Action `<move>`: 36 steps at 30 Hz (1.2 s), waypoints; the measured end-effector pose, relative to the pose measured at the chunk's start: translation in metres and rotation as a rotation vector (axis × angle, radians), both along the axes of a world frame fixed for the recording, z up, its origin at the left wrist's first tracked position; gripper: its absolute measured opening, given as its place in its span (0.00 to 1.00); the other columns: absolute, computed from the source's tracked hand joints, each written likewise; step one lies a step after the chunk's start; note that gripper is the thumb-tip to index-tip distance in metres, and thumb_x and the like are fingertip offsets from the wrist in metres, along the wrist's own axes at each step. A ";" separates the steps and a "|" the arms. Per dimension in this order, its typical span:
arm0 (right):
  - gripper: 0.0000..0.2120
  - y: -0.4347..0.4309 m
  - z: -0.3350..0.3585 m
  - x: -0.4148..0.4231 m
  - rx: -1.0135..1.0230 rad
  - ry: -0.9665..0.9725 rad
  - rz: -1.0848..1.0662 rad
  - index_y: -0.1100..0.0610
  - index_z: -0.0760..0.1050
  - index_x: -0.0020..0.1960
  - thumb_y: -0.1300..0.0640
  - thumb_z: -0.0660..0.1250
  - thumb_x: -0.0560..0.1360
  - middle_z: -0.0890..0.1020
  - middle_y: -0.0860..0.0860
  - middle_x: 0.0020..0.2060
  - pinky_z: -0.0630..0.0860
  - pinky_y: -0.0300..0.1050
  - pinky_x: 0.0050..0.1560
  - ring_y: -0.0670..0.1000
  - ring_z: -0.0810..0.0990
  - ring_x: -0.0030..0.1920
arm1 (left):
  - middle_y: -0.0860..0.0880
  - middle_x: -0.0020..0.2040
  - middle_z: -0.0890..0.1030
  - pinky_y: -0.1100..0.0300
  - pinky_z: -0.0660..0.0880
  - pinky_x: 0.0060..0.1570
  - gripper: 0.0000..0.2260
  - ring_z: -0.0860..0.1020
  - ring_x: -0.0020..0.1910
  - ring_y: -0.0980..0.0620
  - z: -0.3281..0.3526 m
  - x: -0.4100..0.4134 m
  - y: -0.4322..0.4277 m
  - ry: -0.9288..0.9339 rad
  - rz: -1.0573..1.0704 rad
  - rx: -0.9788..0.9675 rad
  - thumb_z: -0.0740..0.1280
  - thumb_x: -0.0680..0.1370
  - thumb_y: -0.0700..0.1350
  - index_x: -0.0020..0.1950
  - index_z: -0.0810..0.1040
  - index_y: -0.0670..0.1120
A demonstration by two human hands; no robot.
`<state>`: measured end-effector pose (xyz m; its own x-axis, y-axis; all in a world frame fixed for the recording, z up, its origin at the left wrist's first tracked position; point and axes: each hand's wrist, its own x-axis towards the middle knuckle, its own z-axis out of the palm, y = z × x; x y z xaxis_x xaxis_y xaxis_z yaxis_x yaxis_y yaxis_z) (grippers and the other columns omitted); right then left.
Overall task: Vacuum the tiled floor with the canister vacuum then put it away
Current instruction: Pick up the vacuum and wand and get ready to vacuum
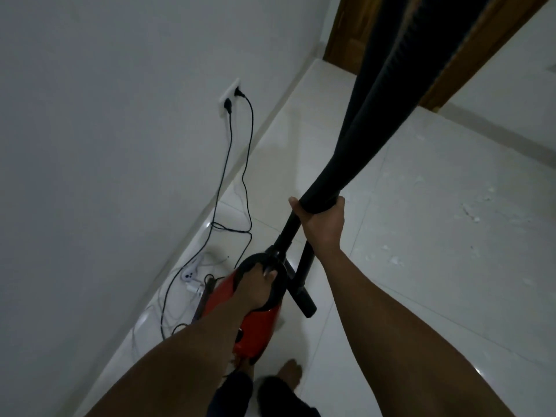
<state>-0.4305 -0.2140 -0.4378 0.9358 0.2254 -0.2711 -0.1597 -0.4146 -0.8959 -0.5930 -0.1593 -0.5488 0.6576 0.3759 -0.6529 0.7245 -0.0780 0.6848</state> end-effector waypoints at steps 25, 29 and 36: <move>0.40 0.025 -0.349 0.142 -0.022 -0.024 0.006 0.57 0.69 0.61 0.45 0.85 0.58 0.81 0.48 0.50 0.75 0.30 0.43 0.42 0.81 0.49 | 0.49 0.39 0.78 0.63 0.69 0.32 0.13 0.76 0.33 0.55 -0.365 0.125 0.009 0.040 0.086 0.044 0.60 0.84 0.51 0.60 0.74 0.42; 0.38 0.030 -0.363 0.147 -0.025 -0.058 0.022 0.54 0.68 0.58 0.43 0.85 0.58 0.79 0.46 0.48 0.72 0.27 0.40 0.38 0.78 0.44 | 0.48 0.37 0.77 0.64 0.67 0.30 0.11 0.75 0.32 0.55 -0.384 0.127 0.007 0.060 0.099 0.060 0.60 0.84 0.50 0.56 0.73 0.43; 0.36 0.035 -0.391 0.141 0.027 -0.028 -0.005 0.56 0.71 0.54 0.43 0.85 0.57 0.80 0.48 0.44 0.78 0.35 0.41 0.45 0.81 0.41 | 0.47 0.39 0.78 0.65 0.67 0.30 0.12 0.75 0.32 0.55 -0.410 0.124 0.007 0.011 0.119 0.101 0.59 0.84 0.52 0.57 0.73 0.43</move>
<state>-0.2896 -0.1795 -0.8284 0.9441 0.2274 -0.2387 -0.1365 -0.3892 -0.9110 -0.4691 -0.1527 -0.9584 0.5979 0.5145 -0.6147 0.7399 -0.0595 0.6700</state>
